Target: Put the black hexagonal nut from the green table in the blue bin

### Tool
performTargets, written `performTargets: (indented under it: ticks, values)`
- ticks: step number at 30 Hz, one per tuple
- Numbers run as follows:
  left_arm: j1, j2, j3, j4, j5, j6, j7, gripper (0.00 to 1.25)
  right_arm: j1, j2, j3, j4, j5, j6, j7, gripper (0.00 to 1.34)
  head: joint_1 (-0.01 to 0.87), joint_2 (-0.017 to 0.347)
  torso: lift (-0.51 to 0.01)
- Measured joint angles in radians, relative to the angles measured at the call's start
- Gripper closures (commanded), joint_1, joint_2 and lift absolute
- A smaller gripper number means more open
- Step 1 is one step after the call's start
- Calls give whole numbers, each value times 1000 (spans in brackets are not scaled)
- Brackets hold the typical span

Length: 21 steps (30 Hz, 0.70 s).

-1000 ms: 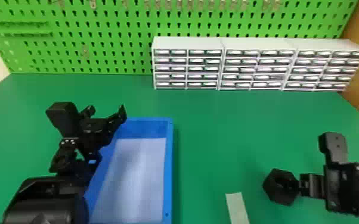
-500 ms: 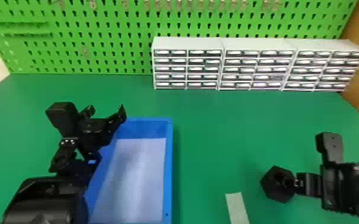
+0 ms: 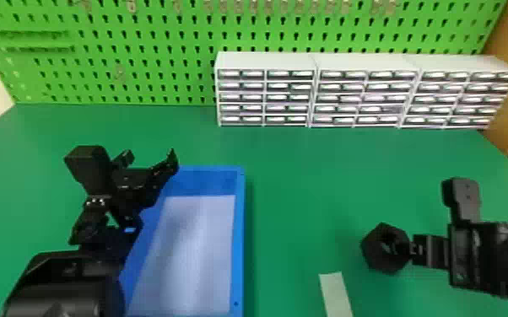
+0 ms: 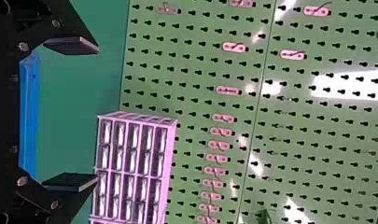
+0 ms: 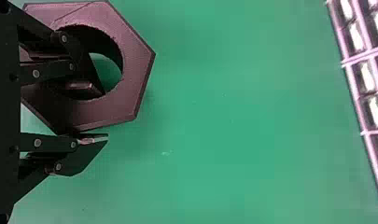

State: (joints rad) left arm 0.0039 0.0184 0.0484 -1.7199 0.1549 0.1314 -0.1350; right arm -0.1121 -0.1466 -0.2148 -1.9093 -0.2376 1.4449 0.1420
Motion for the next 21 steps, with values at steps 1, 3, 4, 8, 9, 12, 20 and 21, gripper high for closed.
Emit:
performTargets:
  ticks: [1, 3, 4, 8, 9, 12, 20, 21]
  values:
    - [0, 0, 0, 0, 0, 0, 0, 294, -2, 0, 1, -4, -3, -2, 0, 1085, 686, 51, -97]
    - [0, 0, 0, 0, 0, 0, 0, 294, -5, -1, 1, -15, -8, -4, 0, 1085, 686, 51, -97]
    - [1, 0, 0, 0, 0, 0, 0, 294, -7, -1, 1, -21, -8, -5, 0, 1085, 686, 51, -97]
    - [2, 0, 0, 0, 0, 0, 0, 294, -9, 0, 1, -47, -12, -22, 1, 1085, 686, 51, -97]
    - [2, 0, 0, 0, 0, 0, 0, 294, -9, 1, 1, -50, -14, -32, 0, 1085, 686, 51, -97]
    - [2, 0, 2, 0, 0, 0, 0, 294, -1, 1, 2, -54, -29, -95, 0, 1085, 686, 51, -97]
    - [2, 0, 2, 0, 0, 0, 0, 294, 39, -2, 33, -56, -63, -339, 1, 1084, 686, 51, -97]
    - [2, 0, 2, 0, 0, 0, 0, 294, 42, -3, 37, -56, -66, -363, 1, 1084, 686, 51, -97]
